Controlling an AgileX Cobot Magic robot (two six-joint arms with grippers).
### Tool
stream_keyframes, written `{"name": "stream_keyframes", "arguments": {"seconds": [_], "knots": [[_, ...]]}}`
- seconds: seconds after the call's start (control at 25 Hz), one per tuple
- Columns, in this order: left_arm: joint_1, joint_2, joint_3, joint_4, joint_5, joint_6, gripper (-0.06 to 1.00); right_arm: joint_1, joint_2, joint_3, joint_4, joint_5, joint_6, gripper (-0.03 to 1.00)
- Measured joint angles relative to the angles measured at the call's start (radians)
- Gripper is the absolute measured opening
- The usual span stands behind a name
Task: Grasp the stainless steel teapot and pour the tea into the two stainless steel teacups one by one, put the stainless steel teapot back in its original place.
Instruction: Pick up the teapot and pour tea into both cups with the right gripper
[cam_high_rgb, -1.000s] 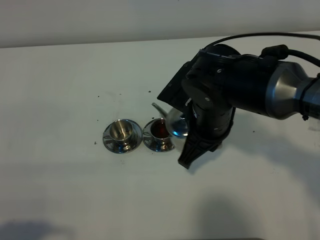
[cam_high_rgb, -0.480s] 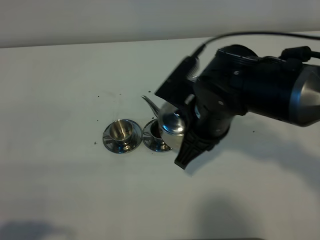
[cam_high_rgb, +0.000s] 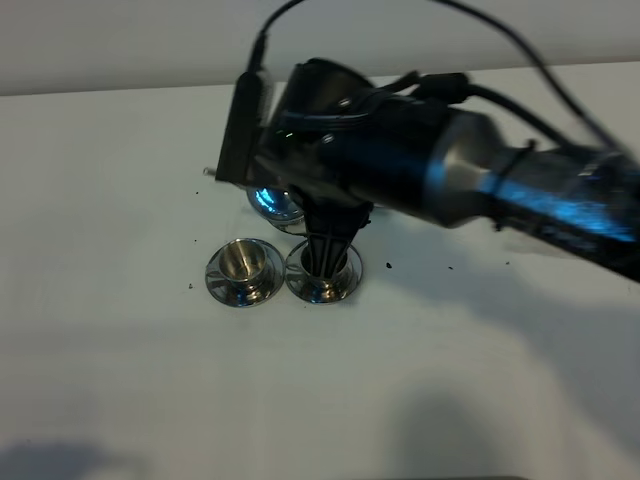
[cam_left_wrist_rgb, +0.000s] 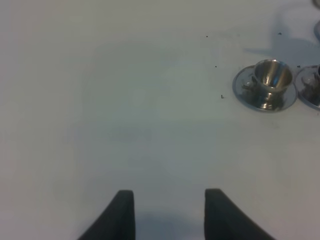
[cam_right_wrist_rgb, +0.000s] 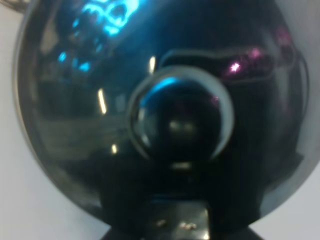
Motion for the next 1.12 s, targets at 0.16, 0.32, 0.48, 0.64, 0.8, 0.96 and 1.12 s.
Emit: {"name": "stream_keyframes", "arguments": {"seconds": [0.16, 0.32, 0.48, 0.64, 0.8, 0.96, 1.12], "knots": [[0.0, 0.0, 0.0, 0.0, 0.0, 0.0, 0.37, 0.0, 0.046, -0.009, -0.047, -0.013, -0.139, 0.18], [0.0, 0.0, 0.0, 0.0, 0.0, 0.0, 0.37, 0.0, 0.054, -0.009, -0.096, -0.077, -0.258, 0.18], [0.0, 0.0, 0.0, 0.0, 0.0, 0.0, 0.37, 0.0, 0.054, -0.009, -0.114, -0.15, -0.342, 0.18], [0.0, 0.0, 0.0, 0.0, 0.0, 0.0, 0.37, 0.0, 0.055, -0.009, -0.122, -0.2, -0.414, 0.18], [0.0, 0.0, 0.0, 0.0, 0.0, 0.0, 0.37, 0.0, 0.071, -0.009, -0.188, -0.242, -0.432, 0.18], [0.0, 0.0, 0.0, 0.0, 0.0, 0.0, 0.37, 0.0, 0.105, -0.009, -0.256, -0.274, -0.436, 0.18], [0.0, 0.0, 0.0, 0.0, 0.0, 0.0, 0.37, -0.005, 0.126, -0.009, -0.287, -0.277, -0.441, 0.18]]}}
